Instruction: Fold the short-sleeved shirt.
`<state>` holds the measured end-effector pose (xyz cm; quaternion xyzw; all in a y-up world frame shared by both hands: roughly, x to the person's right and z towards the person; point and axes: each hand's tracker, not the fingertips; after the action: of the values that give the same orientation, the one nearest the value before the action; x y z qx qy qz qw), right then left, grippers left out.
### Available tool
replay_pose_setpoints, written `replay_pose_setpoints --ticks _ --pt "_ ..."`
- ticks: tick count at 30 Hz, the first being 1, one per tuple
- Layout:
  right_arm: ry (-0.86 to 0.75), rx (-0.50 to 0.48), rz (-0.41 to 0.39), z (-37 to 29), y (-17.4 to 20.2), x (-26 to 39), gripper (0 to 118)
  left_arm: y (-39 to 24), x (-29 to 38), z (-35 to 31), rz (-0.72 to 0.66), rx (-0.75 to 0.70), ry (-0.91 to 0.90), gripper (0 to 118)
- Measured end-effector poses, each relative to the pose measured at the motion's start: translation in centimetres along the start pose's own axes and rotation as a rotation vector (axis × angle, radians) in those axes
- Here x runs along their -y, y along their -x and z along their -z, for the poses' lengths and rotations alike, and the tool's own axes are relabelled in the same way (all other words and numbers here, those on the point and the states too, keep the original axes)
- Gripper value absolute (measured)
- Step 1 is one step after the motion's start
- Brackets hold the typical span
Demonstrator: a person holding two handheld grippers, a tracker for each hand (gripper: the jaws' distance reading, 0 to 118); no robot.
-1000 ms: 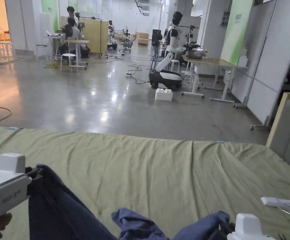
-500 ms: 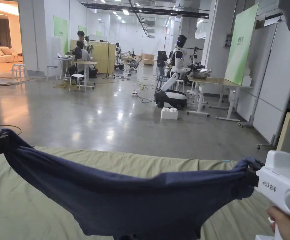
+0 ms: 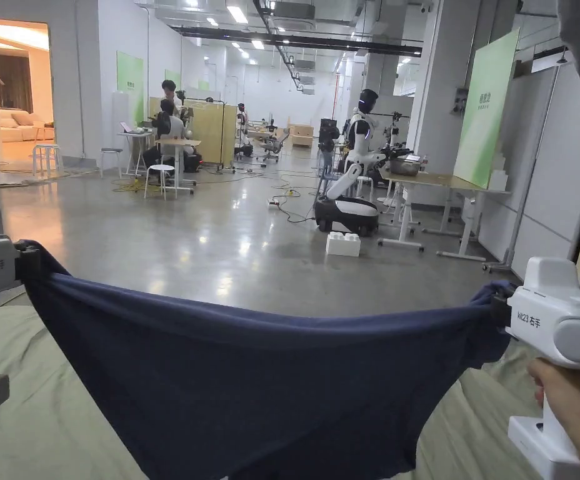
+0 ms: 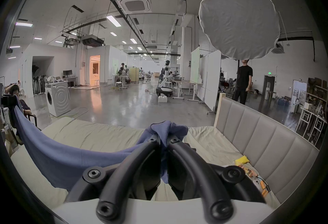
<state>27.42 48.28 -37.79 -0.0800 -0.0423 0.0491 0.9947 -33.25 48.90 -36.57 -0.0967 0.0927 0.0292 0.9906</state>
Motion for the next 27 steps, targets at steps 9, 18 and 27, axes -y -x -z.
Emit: replay_pose_setpoints --ticks 9,18,27 --pt "-0.019 0.027 -0.015 2.2 -0.7 -1.7 5 -1.3 -0.8 1.4 0.033 -0.014 0.0 6" --pt "0.033 0.014 -0.038 1.7 -0.5 4.3 5 -2.2 6.6 1.5 0.064 -0.01 0.076 6" --pt "0.128 0.001 -0.033 -3.1 -1.1 13.3 5 -0.1 16.5 -2.1 0.052 0.022 0.155 6"
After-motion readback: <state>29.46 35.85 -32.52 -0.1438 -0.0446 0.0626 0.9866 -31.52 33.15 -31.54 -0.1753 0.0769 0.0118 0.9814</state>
